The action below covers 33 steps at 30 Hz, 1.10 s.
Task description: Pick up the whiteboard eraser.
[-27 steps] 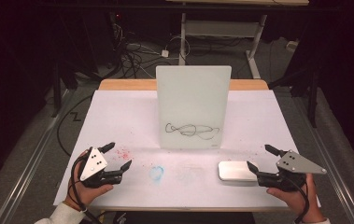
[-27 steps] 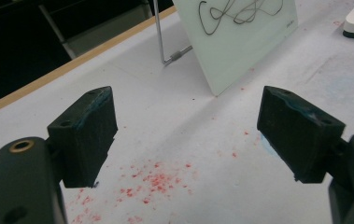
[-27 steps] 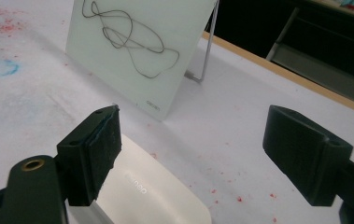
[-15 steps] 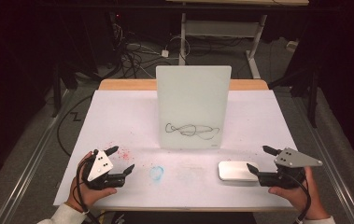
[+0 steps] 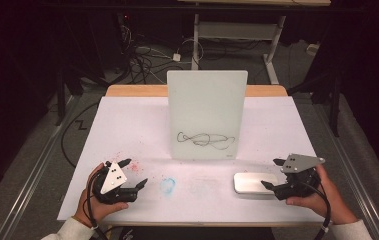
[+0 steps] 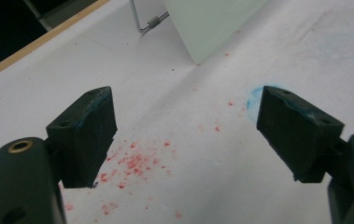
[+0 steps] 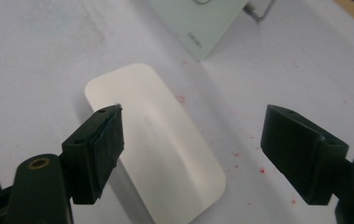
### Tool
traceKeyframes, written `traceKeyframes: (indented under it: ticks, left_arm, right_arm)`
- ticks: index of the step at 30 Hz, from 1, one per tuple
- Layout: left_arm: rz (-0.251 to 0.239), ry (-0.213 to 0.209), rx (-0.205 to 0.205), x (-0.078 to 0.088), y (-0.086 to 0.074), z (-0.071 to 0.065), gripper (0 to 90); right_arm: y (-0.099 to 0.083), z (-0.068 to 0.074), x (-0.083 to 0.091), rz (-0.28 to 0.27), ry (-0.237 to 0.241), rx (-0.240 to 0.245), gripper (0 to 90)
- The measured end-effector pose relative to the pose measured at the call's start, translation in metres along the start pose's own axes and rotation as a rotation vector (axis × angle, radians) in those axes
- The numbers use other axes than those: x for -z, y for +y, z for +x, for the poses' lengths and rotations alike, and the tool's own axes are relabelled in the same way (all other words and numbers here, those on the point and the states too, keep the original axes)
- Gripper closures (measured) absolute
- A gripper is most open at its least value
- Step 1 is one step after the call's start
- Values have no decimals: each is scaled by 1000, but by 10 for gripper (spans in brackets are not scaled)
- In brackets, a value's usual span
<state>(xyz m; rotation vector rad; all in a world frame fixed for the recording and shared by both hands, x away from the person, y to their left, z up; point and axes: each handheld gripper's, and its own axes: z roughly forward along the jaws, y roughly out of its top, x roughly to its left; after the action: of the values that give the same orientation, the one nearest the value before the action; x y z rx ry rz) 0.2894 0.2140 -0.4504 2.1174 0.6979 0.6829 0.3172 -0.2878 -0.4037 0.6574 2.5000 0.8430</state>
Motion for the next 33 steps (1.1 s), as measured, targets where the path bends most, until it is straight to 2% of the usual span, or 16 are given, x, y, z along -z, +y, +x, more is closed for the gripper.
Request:
traceKeyframes:
  ticks: [1, 3, 7, 8, 13, 14, 19, 24, 27, 28, 29, 31, 32, 33]
  left_arm:
    - [3, -1, -4, -1, 0, -1, 191]
    - [12, -7, -9, -2, 0, -1, 191]
    - [24, -14, -21, -4, 1, -3, 192]
    - [24, -14, -21, -4, 1, -3, 192]
    - [27, -14, -26, -4, 1, -3, 192]
    - [28, -15, -25, -4, 0, -3, 192]
    - [30, -22, -31, -4, 0, -4, 192]
    - [36, -31, -36, -5, 0, -5, 196]
    - [36, -34, -38, -6, 0, -5, 197]
    - [37, -32, -39, -6, 0, -5, 197]
    - [38, -34, -39, -6, 0, -5, 197]
    - [40, -35, -40, -6, 0, -5, 197]
    - [41, -35, -41, -6, 0, -5, 197]
    - [42, -39, -42, -6, 0, -6, 197]
  right_arm:
    - [3, 0, -3, 41, 38, 36, 221]
    - [6, 1, -7, 79, 62, 58, 221]
    - [12, 1, -18, 176, 109, 138, 221]
    - [13, 0, -21, 191, 126, 144, 221]
    - [21, 1, -33, 266, 138, 176, 221]
    - [22, 0, -36, 267, 147, 199, 221]
    - [24, 2, -48, 304, 170, 206, 238]
    - [30, 4, -56, 338, 195, 248, 226]
    - [33, 4, -61, 383, 208, 290, 243]
    - [33, 5, -62, 390, 217, 293, 245]
    - [34, 3, -65, 393, 226, 315, 246]
    - [34, 5, -66, 421, 228, 314, 256]
    - [34, 4, -67, 418, 234, 346, 260]
    - [35, 4, -68, 422, 240, 357, 262]
